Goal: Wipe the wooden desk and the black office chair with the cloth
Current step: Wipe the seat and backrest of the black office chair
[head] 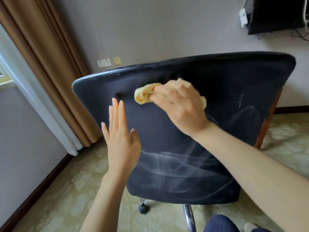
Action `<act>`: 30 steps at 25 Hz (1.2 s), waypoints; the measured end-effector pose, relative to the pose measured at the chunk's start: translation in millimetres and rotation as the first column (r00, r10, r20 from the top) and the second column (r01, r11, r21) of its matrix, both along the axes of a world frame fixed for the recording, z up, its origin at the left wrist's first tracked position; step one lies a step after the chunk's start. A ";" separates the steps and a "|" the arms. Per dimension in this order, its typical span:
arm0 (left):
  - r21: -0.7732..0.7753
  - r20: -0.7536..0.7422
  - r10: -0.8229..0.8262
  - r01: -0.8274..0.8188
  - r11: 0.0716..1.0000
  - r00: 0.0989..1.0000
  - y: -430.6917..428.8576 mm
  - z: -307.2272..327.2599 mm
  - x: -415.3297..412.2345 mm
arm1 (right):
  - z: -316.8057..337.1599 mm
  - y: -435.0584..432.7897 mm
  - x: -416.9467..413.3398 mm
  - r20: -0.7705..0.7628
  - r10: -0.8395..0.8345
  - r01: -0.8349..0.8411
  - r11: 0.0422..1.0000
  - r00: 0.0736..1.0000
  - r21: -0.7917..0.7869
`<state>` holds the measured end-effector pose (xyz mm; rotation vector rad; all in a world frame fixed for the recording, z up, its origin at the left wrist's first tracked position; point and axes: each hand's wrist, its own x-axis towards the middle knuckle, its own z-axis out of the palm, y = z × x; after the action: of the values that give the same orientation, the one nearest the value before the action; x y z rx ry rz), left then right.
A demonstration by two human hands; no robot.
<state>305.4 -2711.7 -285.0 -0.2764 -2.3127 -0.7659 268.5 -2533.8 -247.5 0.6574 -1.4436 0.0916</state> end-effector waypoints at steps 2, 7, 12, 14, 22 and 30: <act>0.002 0.010 -0.033 0.033 0.999 0.999 1.3 -0.5 3.5 | -29.5 -6.3 -6.1 0.090 -0.001 -0.007 0.996 0.996 0.090; 0.002 0.111 -0.140 0.140 0.990 0.984 11.8 -4.4 7.6 | -109.5 21.4 -2.3 0.360 -0.119 -0.048 0.906 0.925 0.421; 0.037 0.229 -0.152 0.147 0.988 0.962 22.5 -10.9 -2.6 | -127.9 80.4 15.9 0.384 -0.244 -0.046 0.792 0.891 0.609; -0.021 0.219 -0.089 0.095 0.995 0.972 24.2 -12.5 -5.4 | -115.4 96.6 21.8 0.386 -0.236 -0.036 0.813 0.892 0.581; -0.133 0.168 0.061 -0.039 0.990 0.984 28.0 -16.8 -9.2 | -18.8 95.9 19.5 0.013 -0.161 0.155 0.967 0.987 0.204; -0.095 0.235 0.105 -0.085 0.992 0.966 28.9 -10.5 -14.4 | -12.6 39.7 1.1 0.050 0.006 -0.013 0.991 0.999 0.130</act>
<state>291.0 -2682.8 -295.6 -0.1135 -2.5695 -0.6862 269.6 -2494.1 -260.1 0.7734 -1.5037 0.0215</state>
